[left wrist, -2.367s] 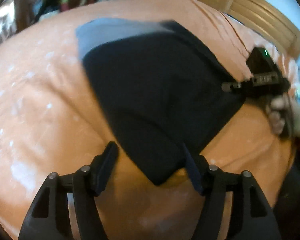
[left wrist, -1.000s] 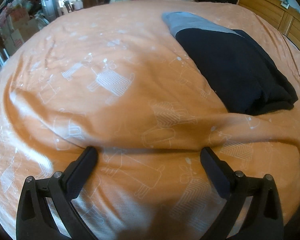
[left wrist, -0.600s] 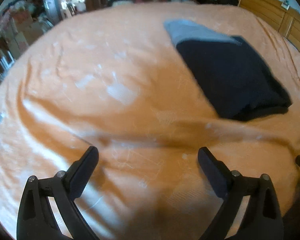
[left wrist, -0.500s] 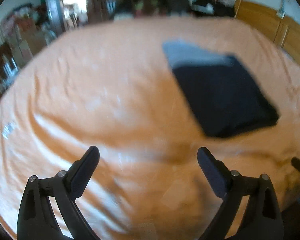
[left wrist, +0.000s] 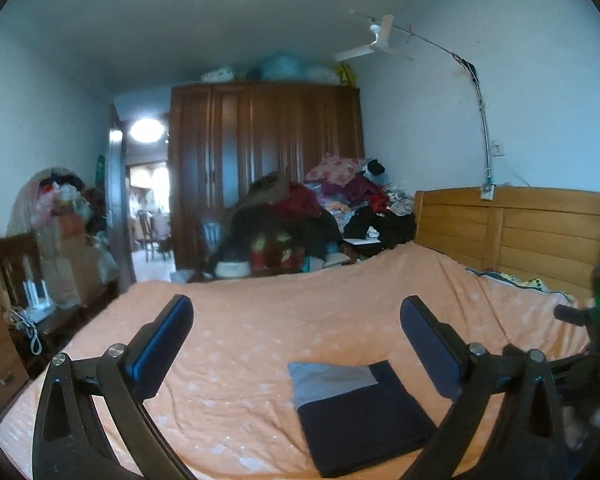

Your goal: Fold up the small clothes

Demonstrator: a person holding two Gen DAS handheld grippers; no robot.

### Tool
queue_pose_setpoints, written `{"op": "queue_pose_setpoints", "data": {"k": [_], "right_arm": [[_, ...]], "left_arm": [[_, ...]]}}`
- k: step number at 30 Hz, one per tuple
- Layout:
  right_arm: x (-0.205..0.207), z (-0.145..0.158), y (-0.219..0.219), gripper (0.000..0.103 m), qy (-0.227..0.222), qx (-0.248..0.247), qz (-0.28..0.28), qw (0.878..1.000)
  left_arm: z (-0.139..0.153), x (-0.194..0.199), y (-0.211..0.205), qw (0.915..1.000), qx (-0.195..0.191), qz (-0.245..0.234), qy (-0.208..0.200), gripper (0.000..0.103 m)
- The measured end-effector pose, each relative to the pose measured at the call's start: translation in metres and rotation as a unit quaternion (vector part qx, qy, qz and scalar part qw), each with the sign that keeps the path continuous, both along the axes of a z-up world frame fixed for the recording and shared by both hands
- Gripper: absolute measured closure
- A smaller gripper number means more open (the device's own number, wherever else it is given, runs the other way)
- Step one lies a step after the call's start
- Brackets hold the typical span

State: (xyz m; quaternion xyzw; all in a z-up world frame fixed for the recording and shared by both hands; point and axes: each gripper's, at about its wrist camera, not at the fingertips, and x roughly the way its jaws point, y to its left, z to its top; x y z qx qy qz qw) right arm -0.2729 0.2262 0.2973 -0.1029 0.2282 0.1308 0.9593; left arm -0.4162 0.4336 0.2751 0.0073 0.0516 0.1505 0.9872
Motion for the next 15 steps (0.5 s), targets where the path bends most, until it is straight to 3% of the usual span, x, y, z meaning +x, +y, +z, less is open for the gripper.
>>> {"op": "queue_pose_setpoints", "data": {"k": [6, 15], "right_arm": [[-0.004, -0.015, 0.001, 0.0, 0.046, 0.008, 0.016, 0.999], [-0.004, -0.019, 0.007, 0.0, 0.097, 0.037, 0.058, 0.993]], "left_arm": [[-0.021, -0.005, -0.005, 0.9991, -0.027, -0.005, 0.031, 0.0], [-0.025, -0.011, -0.009, 0.9987, -0.031, -0.013, 0.039, 0.0]]}}
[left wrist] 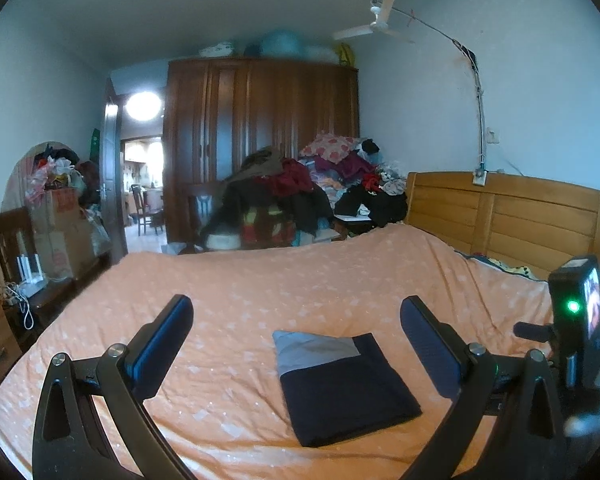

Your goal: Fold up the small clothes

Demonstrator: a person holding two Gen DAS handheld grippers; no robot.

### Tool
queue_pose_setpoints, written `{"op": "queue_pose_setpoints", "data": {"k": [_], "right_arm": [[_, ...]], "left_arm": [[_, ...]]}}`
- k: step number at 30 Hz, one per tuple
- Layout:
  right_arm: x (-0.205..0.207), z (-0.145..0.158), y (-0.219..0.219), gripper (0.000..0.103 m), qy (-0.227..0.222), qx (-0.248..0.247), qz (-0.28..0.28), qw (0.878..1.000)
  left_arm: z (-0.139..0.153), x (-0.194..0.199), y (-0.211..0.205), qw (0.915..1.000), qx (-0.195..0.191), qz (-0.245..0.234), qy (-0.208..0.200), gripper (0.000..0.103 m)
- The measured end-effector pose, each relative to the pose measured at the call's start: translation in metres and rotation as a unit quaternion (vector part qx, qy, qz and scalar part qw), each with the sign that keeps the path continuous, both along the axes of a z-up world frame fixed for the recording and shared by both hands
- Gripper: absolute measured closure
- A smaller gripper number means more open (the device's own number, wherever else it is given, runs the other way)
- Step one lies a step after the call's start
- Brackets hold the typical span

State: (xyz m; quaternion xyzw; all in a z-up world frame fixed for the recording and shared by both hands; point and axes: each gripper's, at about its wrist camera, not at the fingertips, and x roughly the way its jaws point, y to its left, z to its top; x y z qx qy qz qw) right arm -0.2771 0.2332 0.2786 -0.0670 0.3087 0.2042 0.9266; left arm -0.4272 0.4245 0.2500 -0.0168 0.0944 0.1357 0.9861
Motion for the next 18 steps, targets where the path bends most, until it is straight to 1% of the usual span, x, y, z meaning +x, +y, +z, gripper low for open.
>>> {"op": "queue_pose_setpoints", "data": {"k": [4, 7, 11, 14, 18], "right_arm": [[0.006, -0.007, 0.0, 0.0, 0.026, 0.015, 0.008, 1.0], [0.006, -0.011, 0.0, 0.0, 0.034, 0.013, 0.006, 0.999], [0.003, -0.012, 0.003, 0.001, 0.03, 0.006, 0.004, 1.0], [-0.003, -0.01, 0.004, 0.001, 0.009, -0.008, -0.005, 1.0], [-0.011, -0.002, -0.001, 0.001, -0.014, -0.012, -0.018, 1.0]], "left_arm": [[-0.003, 0.001, -0.002, 0.9999, -0.008, -0.009, 0.007, 0.0], [-0.005, -0.001, -0.002, 0.9999, -0.005, -0.006, 0.013, 0.0], [-0.013, 0.006, -0.001, 0.9994, -0.008, -0.002, 0.032, 0.0], [-0.022, 0.014, 0.001, 0.9984, -0.01, 0.001, 0.055, 0.0], [-0.042, 0.027, 0.003, 0.9956, -0.015, 0.003, 0.092, 0.0]]}}
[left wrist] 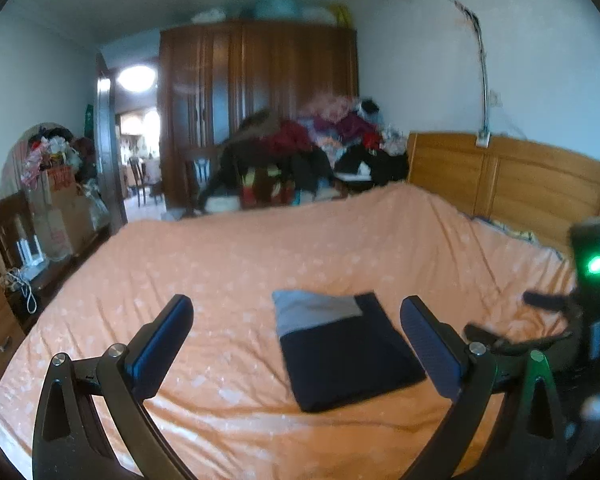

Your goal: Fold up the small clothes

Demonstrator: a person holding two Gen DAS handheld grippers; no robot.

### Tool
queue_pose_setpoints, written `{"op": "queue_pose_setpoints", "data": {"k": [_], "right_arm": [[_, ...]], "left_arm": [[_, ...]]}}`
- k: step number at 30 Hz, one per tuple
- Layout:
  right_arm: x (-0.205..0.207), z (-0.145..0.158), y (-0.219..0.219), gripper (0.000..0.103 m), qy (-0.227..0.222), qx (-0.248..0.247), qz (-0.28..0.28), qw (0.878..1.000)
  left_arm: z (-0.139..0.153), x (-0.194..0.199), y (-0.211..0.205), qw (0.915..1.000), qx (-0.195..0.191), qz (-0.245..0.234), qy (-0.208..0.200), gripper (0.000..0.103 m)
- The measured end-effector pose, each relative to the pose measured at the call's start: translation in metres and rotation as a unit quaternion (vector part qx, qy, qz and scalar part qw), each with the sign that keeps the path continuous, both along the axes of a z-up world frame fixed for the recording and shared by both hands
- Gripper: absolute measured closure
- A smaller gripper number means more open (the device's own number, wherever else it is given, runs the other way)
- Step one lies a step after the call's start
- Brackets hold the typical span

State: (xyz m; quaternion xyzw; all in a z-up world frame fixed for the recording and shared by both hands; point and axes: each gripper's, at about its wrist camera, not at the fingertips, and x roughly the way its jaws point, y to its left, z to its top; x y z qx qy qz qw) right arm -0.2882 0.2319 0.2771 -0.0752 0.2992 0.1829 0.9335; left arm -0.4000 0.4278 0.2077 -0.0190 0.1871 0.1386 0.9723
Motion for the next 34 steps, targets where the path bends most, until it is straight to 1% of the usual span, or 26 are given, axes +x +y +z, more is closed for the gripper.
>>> {"op": "queue_pose_setpoints", "data": {"k": [2, 5, 13, 17, 20, 24, 30, 32, 34], "right_arm": [[-0.004, 0.006, -0.005, 0.001, -0.011, 0.003, -0.007, 1.0], [-0.005, 0.012, -0.007, 0.001, -0.019, 0.007, -0.009, 1.0], [0.0, 0.012, -0.011, 0.001, -0.017, 0.013, -0.014, 1.0], [-0.001, 0.012, -0.011, 0.001, -0.018, 0.012, -0.015, 1.0], [-0.001, 0.012, -0.011, 0.001, -0.018, 0.012, -0.018, 1.0], [-0.001, 0.012, -0.011, 0.001, -0.017, 0.011, -0.02, 1.0], [0.002, 0.01, -0.008, 0.001, -0.01, 0.009, -0.01, 1.0], [0.002, 0.01, -0.008, 0.005, -0.015, 0.012, -0.009, 1.0], [0.004, 0.009, -0.007, 0.006, -0.014, 0.013, -0.007, 1.0]], "left_arm": [[-0.012, 0.007, 0.001, 0.9998, -0.01, -0.001, 0.02, 0.0], [-0.022, 0.015, 0.003, 0.9991, -0.024, -0.003, 0.035, 0.0], [-0.047, 0.042, -0.011, 0.9953, -0.05, -0.029, 0.078, 0.0], [-0.057, 0.051, -0.013, 0.9923, -0.074, -0.032, 0.093, 0.0], [-0.059, 0.055, -0.014, 0.9926, -0.071, -0.023, 0.096, 0.0], [-0.057, 0.054, -0.016, 0.9944, -0.058, -0.01, 0.087, 0.0], [-0.06, 0.054, -0.017, 0.9942, -0.058, -0.013, 0.09, 0.0], [-0.06, 0.054, -0.018, 0.9942, -0.057, -0.014, 0.09, 0.0], [-0.058, 0.053, -0.018, 0.9944, -0.057, -0.016, 0.087, 0.0]]}}
